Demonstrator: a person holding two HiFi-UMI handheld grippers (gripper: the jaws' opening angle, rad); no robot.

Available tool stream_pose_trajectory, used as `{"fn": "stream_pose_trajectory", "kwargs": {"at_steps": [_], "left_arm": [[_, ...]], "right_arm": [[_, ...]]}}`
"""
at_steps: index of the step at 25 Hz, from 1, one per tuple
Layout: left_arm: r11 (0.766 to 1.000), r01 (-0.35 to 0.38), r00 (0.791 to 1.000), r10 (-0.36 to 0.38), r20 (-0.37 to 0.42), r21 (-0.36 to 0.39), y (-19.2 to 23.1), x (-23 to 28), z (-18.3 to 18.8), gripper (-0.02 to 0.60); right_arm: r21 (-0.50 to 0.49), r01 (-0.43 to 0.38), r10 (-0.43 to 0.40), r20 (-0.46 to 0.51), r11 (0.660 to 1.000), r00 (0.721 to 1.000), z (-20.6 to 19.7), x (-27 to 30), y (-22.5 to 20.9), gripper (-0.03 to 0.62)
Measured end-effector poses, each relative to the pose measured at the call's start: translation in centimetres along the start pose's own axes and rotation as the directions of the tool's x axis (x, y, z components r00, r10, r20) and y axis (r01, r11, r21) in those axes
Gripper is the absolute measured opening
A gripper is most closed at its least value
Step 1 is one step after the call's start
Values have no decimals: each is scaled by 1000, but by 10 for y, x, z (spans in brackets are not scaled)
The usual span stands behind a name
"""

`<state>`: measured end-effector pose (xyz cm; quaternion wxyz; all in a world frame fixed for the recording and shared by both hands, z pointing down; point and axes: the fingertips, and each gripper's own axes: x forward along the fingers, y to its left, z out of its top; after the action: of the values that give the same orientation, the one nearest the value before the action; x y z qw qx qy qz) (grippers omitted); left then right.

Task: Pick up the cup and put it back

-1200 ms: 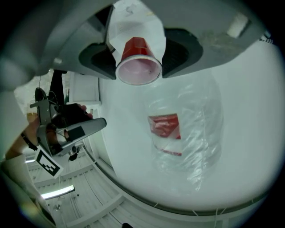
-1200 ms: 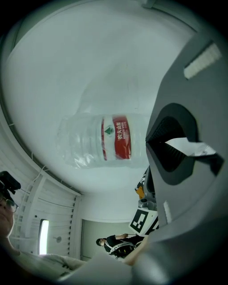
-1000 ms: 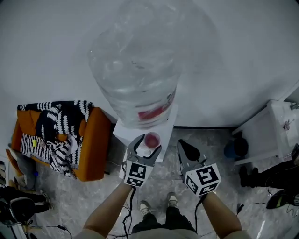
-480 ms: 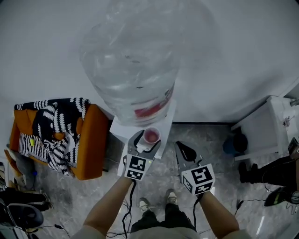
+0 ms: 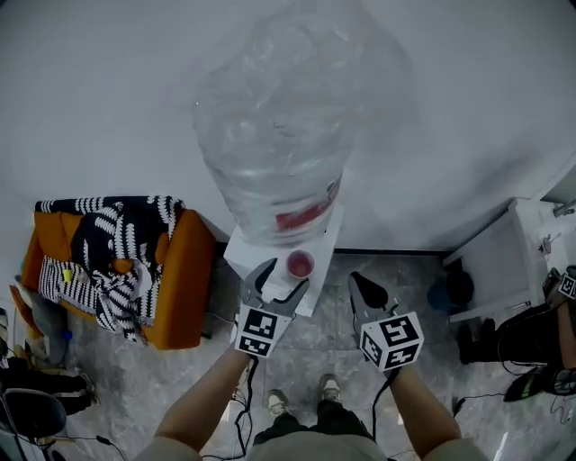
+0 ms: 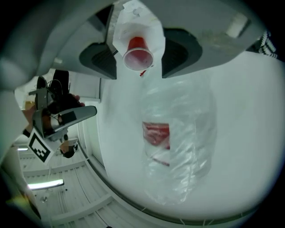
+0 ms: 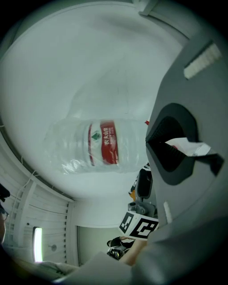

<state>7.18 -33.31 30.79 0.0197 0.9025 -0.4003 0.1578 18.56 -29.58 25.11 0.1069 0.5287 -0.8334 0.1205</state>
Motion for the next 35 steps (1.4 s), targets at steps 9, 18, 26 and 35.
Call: {"fn": "stream_pose_trajectory", "kwargs": {"at_steps": [9,18,26,35], "left_arm": [[998,-36,994,30,109,53,4,-86,85,241],[997,-28,978,13,210,68,-23,-175,154,140],[995,-88,973,75,219,52,-38,-245,147,37],[987,-159,968,152,202,19,-46,-283,128,2]], "right_arm": [[-50,-11,20,197,999,980,90,-69,39,3],[-153,-68,111,287,986,952,140,-147,95,3],[-210,-152,208,278,966,938,144,-192,141,3],[-203,-237,279,216,950,935,118,-203,166,3]]}}
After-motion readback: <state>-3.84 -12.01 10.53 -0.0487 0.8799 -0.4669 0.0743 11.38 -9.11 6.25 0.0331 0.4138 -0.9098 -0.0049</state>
